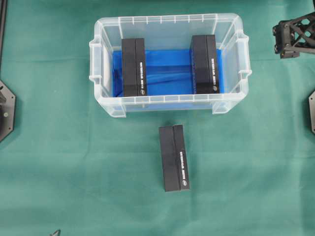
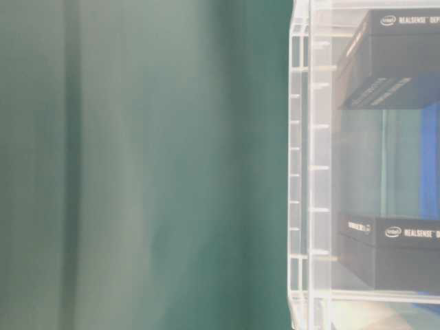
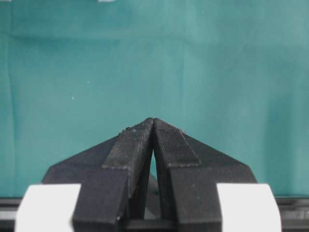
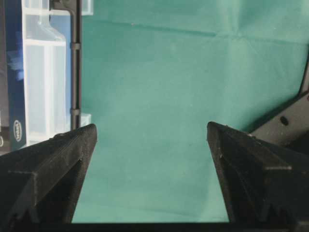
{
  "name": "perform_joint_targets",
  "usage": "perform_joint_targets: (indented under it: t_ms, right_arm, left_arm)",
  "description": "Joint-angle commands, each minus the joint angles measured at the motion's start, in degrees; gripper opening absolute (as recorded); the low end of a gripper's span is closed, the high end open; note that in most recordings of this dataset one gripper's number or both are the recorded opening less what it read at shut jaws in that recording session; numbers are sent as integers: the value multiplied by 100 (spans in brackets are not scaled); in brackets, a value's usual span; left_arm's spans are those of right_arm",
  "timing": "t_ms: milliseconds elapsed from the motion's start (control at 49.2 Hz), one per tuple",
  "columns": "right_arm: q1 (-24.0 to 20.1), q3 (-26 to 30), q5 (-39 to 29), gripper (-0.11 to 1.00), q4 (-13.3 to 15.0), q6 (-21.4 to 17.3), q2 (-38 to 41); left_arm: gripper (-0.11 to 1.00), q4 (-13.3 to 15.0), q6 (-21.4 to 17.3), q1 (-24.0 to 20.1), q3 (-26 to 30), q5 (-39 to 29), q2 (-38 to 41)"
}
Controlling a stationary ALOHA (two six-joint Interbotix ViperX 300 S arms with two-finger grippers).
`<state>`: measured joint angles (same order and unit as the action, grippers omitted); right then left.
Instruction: Take the box out of the case with the right arm.
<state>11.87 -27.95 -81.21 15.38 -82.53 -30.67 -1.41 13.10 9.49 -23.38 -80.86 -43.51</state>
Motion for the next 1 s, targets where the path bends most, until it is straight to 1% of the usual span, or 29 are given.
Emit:
perform_joint_targets:
  t_ms: [0,244,406,528,711,975]
  right_arm:
    - [18,53,35,90,9,9,-18]
    - [18,70,70,90,-44,-26,-18]
    - [18,141,378,90,-167,-53,105]
    - [18,334,633,90,-290,-53,439]
    - [-35,940,896,90,-360,-35,1195]
    - [-105,2329,967,90,-360,88,2452]
  left_arm:
    - [0,-18,0,26,62,26,18]
    - [0,-18,0,26,62,26,18]
    - [0,-18,-9,26,62,26,26]
    - [0,-18,0,18,62,26,18]
    - [0,-18,18,26,70,26,26]
    - [0,-18,18,26,70,26,62]
